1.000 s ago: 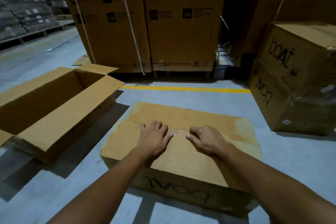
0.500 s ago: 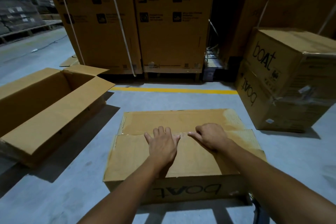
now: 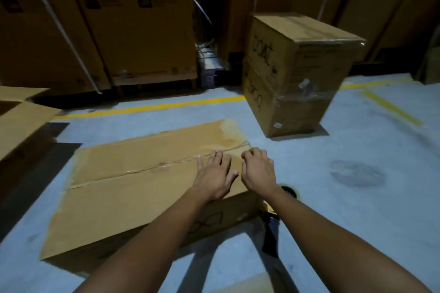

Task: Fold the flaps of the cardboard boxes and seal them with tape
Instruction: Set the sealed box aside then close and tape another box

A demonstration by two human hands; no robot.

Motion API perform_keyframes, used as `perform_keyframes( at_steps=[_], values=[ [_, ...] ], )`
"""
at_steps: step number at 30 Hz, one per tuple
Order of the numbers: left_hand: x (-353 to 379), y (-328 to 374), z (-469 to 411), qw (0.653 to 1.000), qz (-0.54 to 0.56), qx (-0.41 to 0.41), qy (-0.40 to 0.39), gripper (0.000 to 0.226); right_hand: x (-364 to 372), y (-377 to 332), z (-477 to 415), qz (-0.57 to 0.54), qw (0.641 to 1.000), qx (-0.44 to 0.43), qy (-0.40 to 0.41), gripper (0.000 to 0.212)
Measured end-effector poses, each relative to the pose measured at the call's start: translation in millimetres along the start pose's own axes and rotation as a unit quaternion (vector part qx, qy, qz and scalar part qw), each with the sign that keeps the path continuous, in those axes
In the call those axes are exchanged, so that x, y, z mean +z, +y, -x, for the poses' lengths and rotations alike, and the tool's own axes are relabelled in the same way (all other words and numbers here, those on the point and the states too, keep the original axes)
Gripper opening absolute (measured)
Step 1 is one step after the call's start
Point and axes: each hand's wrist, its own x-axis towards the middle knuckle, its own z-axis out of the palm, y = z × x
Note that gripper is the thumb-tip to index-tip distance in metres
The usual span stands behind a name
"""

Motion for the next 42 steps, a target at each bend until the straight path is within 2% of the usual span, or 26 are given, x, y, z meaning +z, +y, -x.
perform_keyframes(
  at_steps=[2,5,9,11,13,16,17,19,21,23,26,31,36,40,42],
  values=[
    [3.9,21.3,-12.8,1.0,-0.01,0.025,0.003,0.065,-2.1,24.7,9.6,-0.064,0.995,0.068,0.042,0.026],
    [7.2,49.7,-30.2,0.997,-0.022,0.077,-0.012,0.065,-4.1,54.3,26.9,-0.178,0.957,0.215,0.074,0.025],
    [12.1,66.0,-46.4,0.995,-0.022,0.101,-0.013,0.061,14.4,89.8,53.3,-0.26,0.882,0.391,-0.036,0.017],
    [17.1,63.7,-50.0,0.996,-0.01,0.094,-0.003,0.058,34.7,102.7,66.9,-0.27,0.853,0.431,-0.118,0.029],
    [22.1,60.4,-51.5,0.996,0.004,0.091,0.004,0.056,65.2,110.8,76.7,-0.265,0.83,0.449,-0.2,0.051],
    [25.7,58.3,-53.3,0.996,0.012,0.088,0.014,0.054,128.7,124.3,87.6,-0.304,0.778,0.492,-0.246,0.078],
    [26.0,57.9,-53.8,0.996,0.011,0.087,0.015,0.054,139.1,123.4,89.7,-0.344,0.755,0.5,-0.248,0.075],
    [26.0,57.4,-53.8,0.996,0.012,0.087,0.016,0.054,153.7,117.9,92.7,-0.436,0.7,0.507,-0.25,0.053],
    [25.7,58.2,-53.4,0.996,0.017,0.088,0.015,0.053,163.1,113.3,95.6,-0.489,0.66,0.513,-0.251,0.047],
    [25.0,58.7,-53.8,0.996,0.021,0.085,0.014,0.052,180.7,114.0,99.8,-0.513,0.655,0.505,-0.23,0.042],
    [26.1,58.0,-54.5,0.996,0.029,0.086,0.016,0.052,152.4,103.1,99.2,-0.512,0.66,0.524,-0.166,0.018],
    [23.2,60.5,-52.6,0.996,0.023,0.083,0.019,0.051,94.6,115.8,86.9,-0.566,0.621,0.535,-0.089,0.006],
    [18.4,62.5,-39.4,0.991,0.02,0.016,0.132,0.045,35.9,128.3,78.0,-0.559,0.669,0.482,-0.089,0.02],
    [9.6,49.9,-24.5,0.993,0.027,-0.055,0.104,0.052,-11.6,110.3,59.5,-0.558,0.712,0.415,-0.095,0.025],
    [4.3,30.9,-12.8,0.993,0.024,-0.069,0.089,0.056,-30.4,95.0,49.5,-0.552,0.738,0.374,-0.102,0.018]
  ],
)
